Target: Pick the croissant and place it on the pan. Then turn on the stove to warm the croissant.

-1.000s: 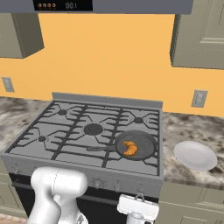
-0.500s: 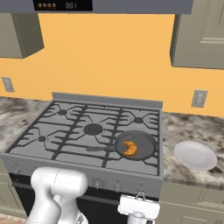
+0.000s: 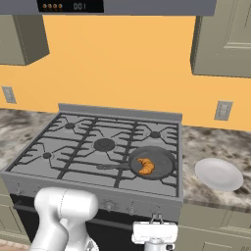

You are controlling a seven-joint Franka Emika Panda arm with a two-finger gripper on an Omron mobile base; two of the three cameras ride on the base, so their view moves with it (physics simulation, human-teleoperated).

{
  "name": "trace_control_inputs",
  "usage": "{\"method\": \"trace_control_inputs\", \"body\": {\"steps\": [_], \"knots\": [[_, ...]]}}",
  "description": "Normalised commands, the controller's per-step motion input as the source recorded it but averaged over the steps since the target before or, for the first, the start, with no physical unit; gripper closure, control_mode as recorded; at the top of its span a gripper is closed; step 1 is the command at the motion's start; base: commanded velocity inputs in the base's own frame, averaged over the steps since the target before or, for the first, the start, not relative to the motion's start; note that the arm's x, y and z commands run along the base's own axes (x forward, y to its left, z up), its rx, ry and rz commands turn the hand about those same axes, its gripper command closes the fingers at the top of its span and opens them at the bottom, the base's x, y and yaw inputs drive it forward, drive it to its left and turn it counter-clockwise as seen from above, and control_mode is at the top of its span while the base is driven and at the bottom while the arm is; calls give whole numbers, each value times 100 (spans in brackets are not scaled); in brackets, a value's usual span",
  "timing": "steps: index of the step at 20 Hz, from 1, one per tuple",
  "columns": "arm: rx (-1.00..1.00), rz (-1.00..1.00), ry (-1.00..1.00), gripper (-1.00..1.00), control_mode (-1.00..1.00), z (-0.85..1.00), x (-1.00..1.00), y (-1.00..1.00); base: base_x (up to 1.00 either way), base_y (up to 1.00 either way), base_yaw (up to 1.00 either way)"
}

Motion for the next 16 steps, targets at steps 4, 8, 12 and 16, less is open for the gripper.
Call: {"method": "trace_control_inputs", "body": {"steps": [4, 8, 12, 16], "knots": [[-11, 35, -14, 100, -100, -24, 44, 48, 0, 0, 0], [-7, 36, -12, 100, -100, -28, 40, 36, 0, 0, 0], [-11, 34, -14, 100, -100, -24, 19, 52, 0, 0, 0], [-14, 34, -14, 100, -100, -27, 8, 73, 0, 0, 0]]}}
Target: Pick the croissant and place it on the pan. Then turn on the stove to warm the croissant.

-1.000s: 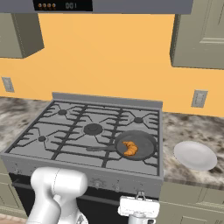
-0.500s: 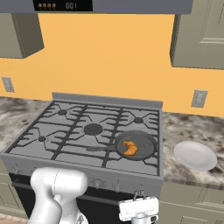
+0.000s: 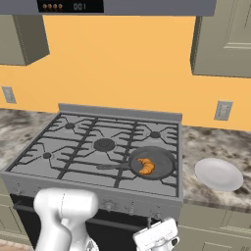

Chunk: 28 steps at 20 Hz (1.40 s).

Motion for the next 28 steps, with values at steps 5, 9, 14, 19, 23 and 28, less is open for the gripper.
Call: {"method": "trace_control_inputs", "body": {"steps": [5, 9, 14, 19, 23, 28], "knots": [[-18, 33, -15, 100, -100, -33, 1, 93, 0, 0, 0], [-23, 32, -17, 100, -100, -27, -1, 100, 0, 0, 0], [-25, 30, -19, 100, -100, -19, -19, 100, 0, 0, 0], [-24, 27, -20, 100, -100, -10, -45, 100, 0, 0, 0], [-23, 26, -18, 100, -100, -18, -78, 100, 0, 0, 0], [-19, 24, -20, 100, -100, -8, -96, 88, 0, 0, 0]]}}
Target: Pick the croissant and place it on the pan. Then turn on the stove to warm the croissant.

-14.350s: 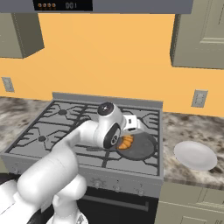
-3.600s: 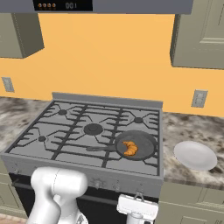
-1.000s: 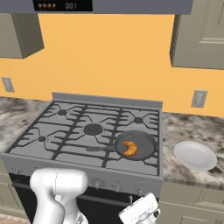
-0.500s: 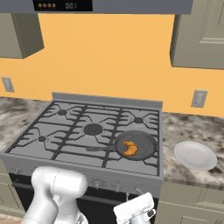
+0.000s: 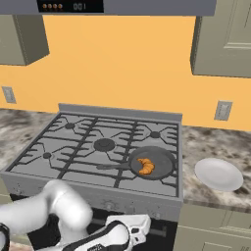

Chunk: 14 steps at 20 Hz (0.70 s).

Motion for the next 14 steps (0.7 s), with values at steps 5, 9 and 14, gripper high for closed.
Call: {"method": "trace_control_inputs", "body": {"steps": [5, 9, 14], "knots": [[-7, 2, -45, 100, -100, 35, -100, 7, 0, 0, 0], [0, 0, -43, 100, -100, 50, -91, 0, 0, 0, 0], [0, 0, -35, 100, -100, 30, -72, 0, 0, 0, 0]]}}
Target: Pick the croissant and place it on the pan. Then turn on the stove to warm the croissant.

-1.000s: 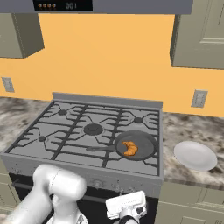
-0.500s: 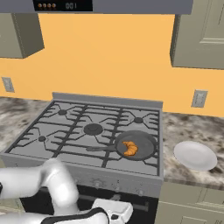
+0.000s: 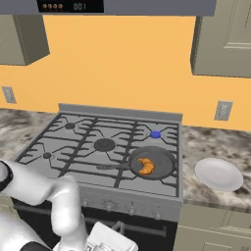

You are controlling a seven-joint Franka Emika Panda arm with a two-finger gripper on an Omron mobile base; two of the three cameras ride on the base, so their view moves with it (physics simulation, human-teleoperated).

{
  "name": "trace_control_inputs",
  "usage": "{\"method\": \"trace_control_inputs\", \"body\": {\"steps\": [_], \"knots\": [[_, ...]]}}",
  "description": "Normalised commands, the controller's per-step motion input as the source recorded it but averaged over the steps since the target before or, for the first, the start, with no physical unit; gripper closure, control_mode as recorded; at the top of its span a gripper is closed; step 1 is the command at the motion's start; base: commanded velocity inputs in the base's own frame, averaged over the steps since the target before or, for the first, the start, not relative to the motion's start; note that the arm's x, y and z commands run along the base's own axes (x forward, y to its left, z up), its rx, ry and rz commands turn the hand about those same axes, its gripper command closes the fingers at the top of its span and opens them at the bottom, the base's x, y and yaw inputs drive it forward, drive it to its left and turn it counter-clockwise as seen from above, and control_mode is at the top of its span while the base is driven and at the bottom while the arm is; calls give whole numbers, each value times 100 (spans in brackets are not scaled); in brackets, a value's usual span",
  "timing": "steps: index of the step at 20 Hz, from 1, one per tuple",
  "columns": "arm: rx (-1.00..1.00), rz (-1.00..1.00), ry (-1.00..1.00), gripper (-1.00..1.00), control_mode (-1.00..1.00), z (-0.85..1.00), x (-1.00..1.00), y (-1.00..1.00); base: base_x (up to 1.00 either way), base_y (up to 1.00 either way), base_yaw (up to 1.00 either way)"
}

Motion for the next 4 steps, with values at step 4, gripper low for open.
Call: {"method": "trace_control_inputs", "body": {"steps": [4], "knots": [[0, 0, -24, 100, -100, 16, -54, 0, 0, 0, 0]]}}
